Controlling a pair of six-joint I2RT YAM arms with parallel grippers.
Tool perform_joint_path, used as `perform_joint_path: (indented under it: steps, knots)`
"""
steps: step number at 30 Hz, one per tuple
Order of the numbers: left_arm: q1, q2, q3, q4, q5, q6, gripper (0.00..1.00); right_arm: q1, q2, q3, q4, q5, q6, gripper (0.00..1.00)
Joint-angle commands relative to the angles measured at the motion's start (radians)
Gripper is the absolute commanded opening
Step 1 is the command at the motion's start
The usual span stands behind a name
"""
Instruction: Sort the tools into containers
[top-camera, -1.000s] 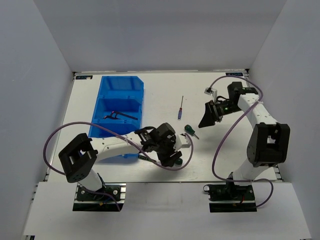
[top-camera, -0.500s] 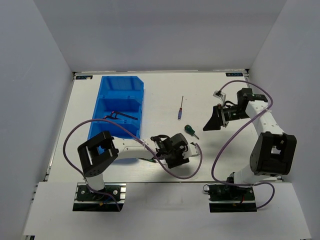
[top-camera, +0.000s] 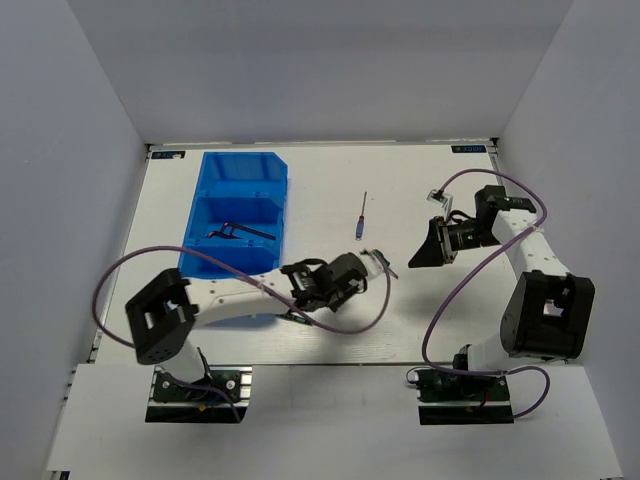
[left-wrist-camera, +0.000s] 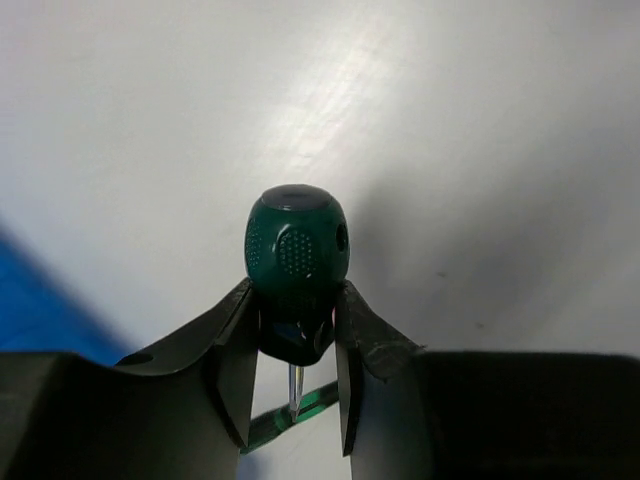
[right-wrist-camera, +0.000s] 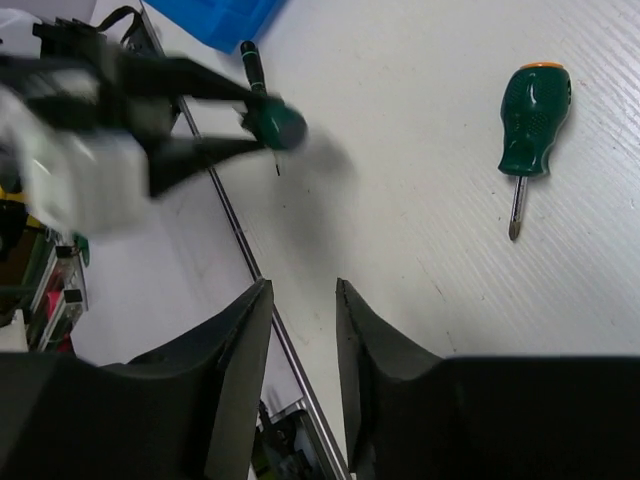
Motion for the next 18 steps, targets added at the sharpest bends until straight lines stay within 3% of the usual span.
perform_joint_path:
  steps: [1,6,8,12,18]
  knots:
    - [0.056,-0.193,0.054,-0.114,-0.355,-0.214,0.0,-0.009,-0.018,-0.012,0.009,-0.024,-0.032,0.33]
    - [0.139,-0.345,-0.033,-0.327,-0.554,-0.497,0.0,-0.007,-0.017,-0.03,0.024,-0.022,-0.035,0.1]
    - [0.175,-0.409,-0.093,-0.406,-0.581,-0.59,0.0,-0.009,-0.02,-0.033,0.024,-0.036,-0.033,0.09]
    - [0.233,-0.509,-0.196,-0.397,-0.591,-0.603,0.0,-0.007,-0.026,-0.038,0.023,-0.054,-0.043,0.09]
    - [0.329,-0.536,-0.271,-0.404,-0.591,-0.626,0.0,-0.004,-0.031,-0.038,-0.029,-0.065,-0.095,0.24]
